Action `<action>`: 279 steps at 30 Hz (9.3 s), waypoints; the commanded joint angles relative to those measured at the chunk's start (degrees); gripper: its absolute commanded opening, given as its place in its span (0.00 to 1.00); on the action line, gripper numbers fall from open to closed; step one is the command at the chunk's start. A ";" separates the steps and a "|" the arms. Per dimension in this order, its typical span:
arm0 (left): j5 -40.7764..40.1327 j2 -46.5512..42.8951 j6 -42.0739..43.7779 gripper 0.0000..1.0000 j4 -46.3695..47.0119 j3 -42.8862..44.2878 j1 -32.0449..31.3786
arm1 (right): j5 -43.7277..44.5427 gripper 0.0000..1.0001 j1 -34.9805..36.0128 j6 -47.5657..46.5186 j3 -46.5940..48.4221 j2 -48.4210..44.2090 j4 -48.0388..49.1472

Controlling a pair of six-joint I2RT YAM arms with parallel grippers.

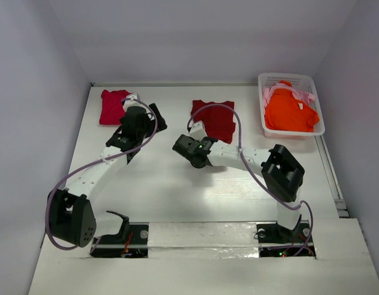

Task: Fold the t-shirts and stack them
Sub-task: Fold the tshirt

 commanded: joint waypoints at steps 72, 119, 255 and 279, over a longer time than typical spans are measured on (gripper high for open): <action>2.07 -4.09 -0.24 0.99 3.36 -2.76 0.19 | -3.25 0.00 -15.00 -23.29 22.82 3.30 17.45; 3.21 1.01 0.20 0.99 5.38 -1.53 0.19 | -21.18 0.00 -26.96 -24.00 41.45 18.67 12.71; 22.36 18.05 -3.23 0.99 21.19 6.01 0.19 | -34.81 0.98 -29.68 -5.20 5.96 -11.11 17.10; 34.06 40.82 -6.04 0.99 21.11 32.48 -8.77 | -27.87 0.99 -29.68 -2.21 -4.78 -23.86 17.89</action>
